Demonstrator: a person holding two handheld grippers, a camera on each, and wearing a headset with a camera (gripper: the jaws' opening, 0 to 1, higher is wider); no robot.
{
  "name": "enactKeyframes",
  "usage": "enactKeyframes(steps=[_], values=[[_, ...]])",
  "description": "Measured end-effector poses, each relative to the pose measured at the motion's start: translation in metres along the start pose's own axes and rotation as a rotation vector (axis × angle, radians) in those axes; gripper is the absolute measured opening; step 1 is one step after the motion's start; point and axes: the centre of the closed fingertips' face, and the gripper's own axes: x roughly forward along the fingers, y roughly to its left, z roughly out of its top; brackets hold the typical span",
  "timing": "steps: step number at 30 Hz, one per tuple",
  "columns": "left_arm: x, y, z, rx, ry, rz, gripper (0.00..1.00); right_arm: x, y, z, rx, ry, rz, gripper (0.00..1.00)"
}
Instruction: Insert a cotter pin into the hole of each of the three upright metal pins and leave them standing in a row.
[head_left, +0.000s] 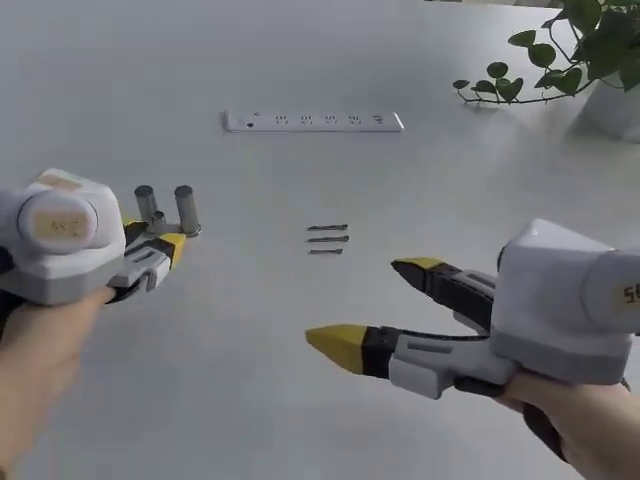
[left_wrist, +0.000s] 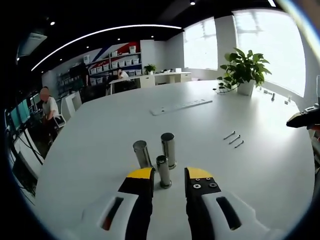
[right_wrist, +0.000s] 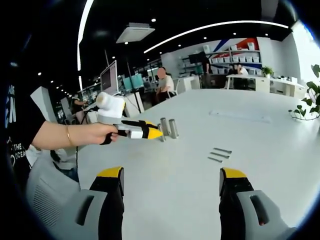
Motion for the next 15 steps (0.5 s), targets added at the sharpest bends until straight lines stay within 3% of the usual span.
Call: enactKeyframes(steps=[4, 11, 15], values=[[0.009, 0.003, -0.006, -0.040, 0.006, 0.000, 0.19, 0.001, -0.002, -0.001, 0.004, 0.003, -0.002, 0.75], [0.014, 0.006, -0.009, -0.026, 0.012, -0.007, 0.08, 0.000, -0.007, -0.005, 0.020, 0.008, -0.018, 0.73], [0.016, 0.006, -0.009, -0.005, 0.007, -0.016, 0.08, -0.001, -0.009, -0.007, 0.022, 0.015, -0.025, 0.72]])
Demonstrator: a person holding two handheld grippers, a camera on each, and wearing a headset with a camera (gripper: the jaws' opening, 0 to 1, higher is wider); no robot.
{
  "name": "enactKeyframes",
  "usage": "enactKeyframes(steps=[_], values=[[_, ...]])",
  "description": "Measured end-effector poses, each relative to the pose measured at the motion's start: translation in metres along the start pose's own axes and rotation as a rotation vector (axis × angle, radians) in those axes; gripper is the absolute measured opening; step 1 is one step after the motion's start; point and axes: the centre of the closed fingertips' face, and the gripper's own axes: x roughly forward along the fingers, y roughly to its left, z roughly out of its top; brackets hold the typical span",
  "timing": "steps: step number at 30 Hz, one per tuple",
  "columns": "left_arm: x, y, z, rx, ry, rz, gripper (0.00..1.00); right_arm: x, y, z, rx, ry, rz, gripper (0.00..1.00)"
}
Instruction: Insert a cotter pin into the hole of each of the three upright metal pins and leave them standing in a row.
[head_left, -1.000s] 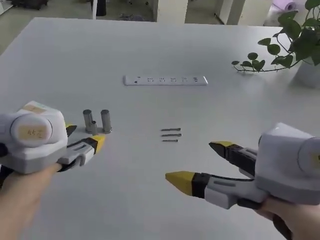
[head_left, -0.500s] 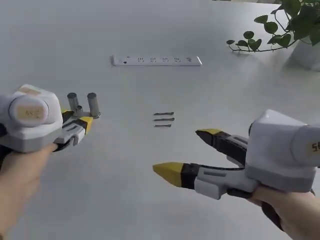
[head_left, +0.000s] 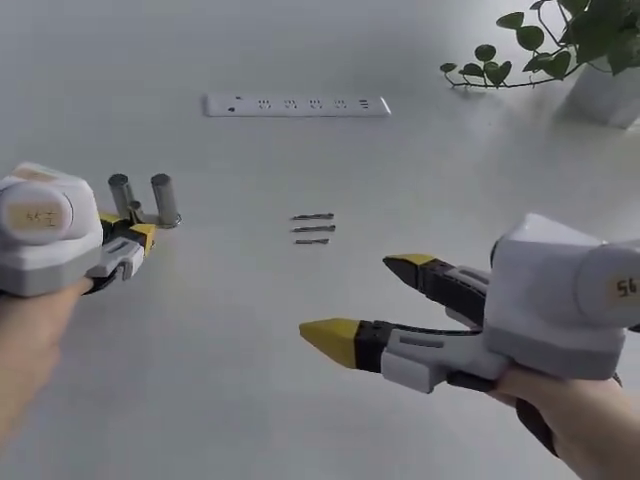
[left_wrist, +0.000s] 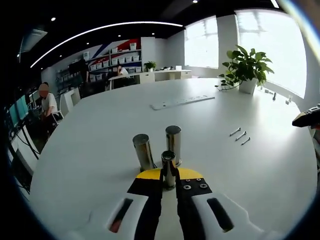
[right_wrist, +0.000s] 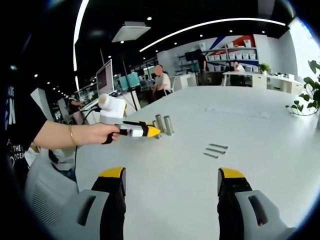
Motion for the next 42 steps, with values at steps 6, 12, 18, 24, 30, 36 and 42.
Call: enactKeyframes(steps=[6, 12, 18, 24, 30, 36, 42], values=[[0.000, -0.001, 0.000, -0.002, -0.002, -0.011, 0.07, 0.000, 0.001, -0.003, -0.001, 0.010, -0.001, 0.72], [-0.002, -0.005, -0.001, 0.011, 0.005, -0.019, 0.07, 0.001, 0.003, -0.006, 0.001, 0.022, -0.002, 0.71], [-0.007, -0.015, -0.004, 0.024, 0.018, -0.033, 0.07, 0.000, 0.003, -0.008, -0.006, 0.028, -0.006, 0.71], [-0.010, -0.029, -0.006, 0.030, 0.026, -0.063, 0.07, -0.001, 0.004, -0.011, -0.020, 0.048, -0.011, 0.71], [-0.013, -0.045, -0.008, 0.030, 0.034, -0.090, 0.07, -0.002, 0.005, -0.012, -0.025, 0.052, -0.015, 0.71], [-0.017, -0.063, -0.010, 0.033, 0.034, -0.121, 0.07, -0.006, 0.006, -0.015, -0.028, 0.060, -0.019, 0.70], [-0.018, -0.078, -0.010, 0.034, 0.037, -0.146, 0.07, -0.009, 0.006, -0.016, -0.030, 0.063, -0.021, 0.70]])
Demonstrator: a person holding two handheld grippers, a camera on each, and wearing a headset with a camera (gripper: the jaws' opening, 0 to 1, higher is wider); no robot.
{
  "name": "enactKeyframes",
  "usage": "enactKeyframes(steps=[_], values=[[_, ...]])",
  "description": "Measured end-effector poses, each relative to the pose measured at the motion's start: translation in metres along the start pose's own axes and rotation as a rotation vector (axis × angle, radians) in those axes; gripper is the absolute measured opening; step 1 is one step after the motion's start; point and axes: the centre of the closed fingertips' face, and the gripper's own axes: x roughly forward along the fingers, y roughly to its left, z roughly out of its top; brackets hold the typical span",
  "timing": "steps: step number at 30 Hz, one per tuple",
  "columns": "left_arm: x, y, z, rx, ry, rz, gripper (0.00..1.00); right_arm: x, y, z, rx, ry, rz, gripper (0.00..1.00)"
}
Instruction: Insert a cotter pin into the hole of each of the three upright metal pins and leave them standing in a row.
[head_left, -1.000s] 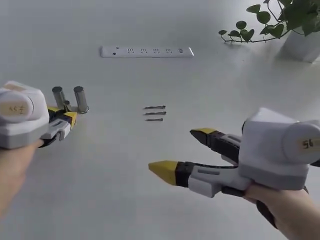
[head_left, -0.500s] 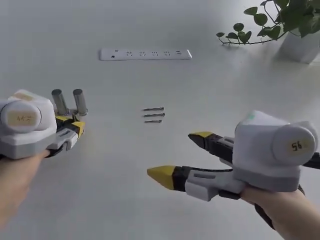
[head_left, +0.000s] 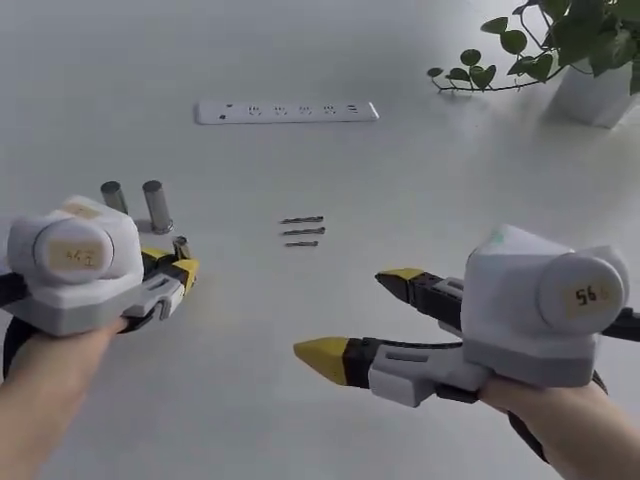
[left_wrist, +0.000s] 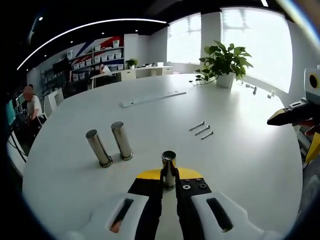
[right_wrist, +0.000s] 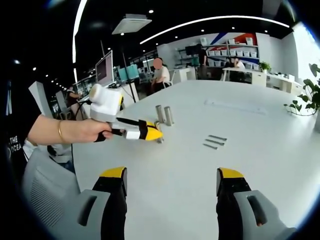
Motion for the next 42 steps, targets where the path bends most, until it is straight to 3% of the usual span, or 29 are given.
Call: enactKeyframes(steps=[16, 30, 42], values=[[-0.002, -0.035, 0.003, -0.009, -0.012, -0.012, 0.07, -0.007, 0.000, -0.004, -0.006, 0.007, -0.005, 0.70], [-0.001, -0.059, -0.004, -0.003, -0.012, -0.027, 0.07, -0.018, -0.003, -0.012, 0.014, 0.004, -0.023, 0.69], [-0.001, -0.063, -0.003, 0.034, -0.027, -0.008, 0.07, -0.015, -0.001, -0.013, 0.015, 0.007, -0.012, 0.69]])
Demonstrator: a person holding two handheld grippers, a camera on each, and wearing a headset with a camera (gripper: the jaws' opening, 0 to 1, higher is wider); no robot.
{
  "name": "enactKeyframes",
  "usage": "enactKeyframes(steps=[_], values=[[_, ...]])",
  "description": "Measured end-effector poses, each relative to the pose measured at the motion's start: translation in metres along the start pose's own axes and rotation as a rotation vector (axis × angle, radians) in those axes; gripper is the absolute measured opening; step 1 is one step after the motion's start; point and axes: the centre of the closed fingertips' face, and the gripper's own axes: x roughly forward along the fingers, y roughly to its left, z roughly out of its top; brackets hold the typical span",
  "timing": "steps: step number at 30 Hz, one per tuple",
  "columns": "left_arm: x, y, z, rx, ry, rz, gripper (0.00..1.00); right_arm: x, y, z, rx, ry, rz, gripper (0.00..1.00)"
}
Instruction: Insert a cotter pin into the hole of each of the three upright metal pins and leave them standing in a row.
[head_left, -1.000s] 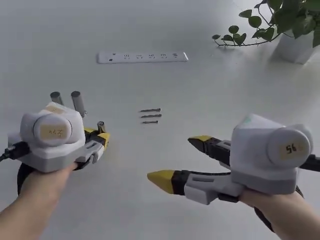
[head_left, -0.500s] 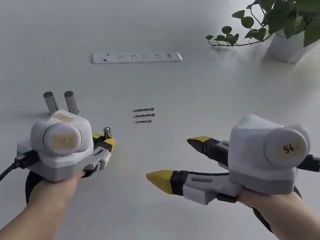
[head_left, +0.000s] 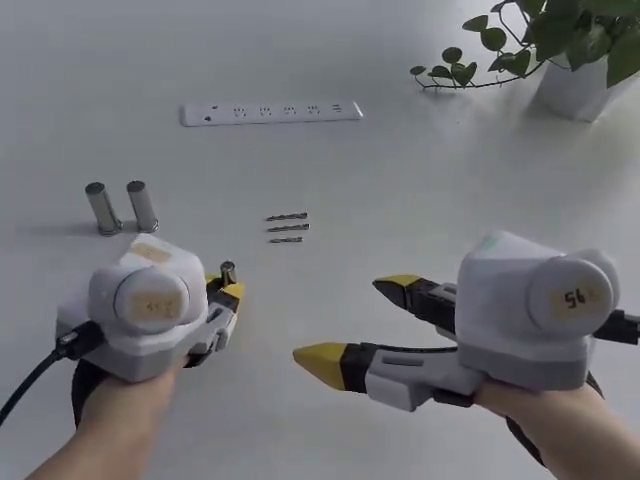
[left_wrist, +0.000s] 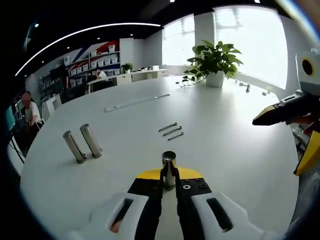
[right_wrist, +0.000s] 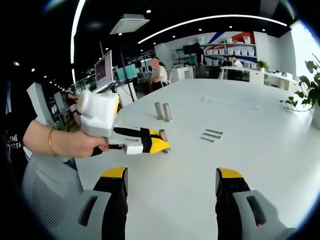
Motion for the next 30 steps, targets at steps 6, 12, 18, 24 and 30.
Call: enactKeyframes(steps=[6, 12, 18, 24, 30], values=[[0.002, 0.000, 0.000, 0.004, -0.004, 0.015, 0.07, 0.001, 0.001, 0.000, 0.001, 0.003, 0.006, 0.69], [0.003, -0.001, -0.002, 0.001, 0.011, 0.010, 0.07, 0.002, 0.000, 0.000, 0.000, 0.003, 0.008, 0.68], [0.002, 0.000, -0.002, 0.018, 0.016, 0.004, 0.12, 0.004, -0.004, 0.008, 0.007, -0.012, 0.005, 0.66], [-0.005, 0.000, 0.002, 0.031, 0.005, -0.012, 0.19, 0.008, -0.015, 0.018, -0.030, 0.015, 0.014, 0.58], [-0.017, -0.002, 0.009, 0.042, -0.020, -0.027, 0.31, 0.021, -0.035, 0.025, 0.003, 0.049, 0.003, 0.47]])
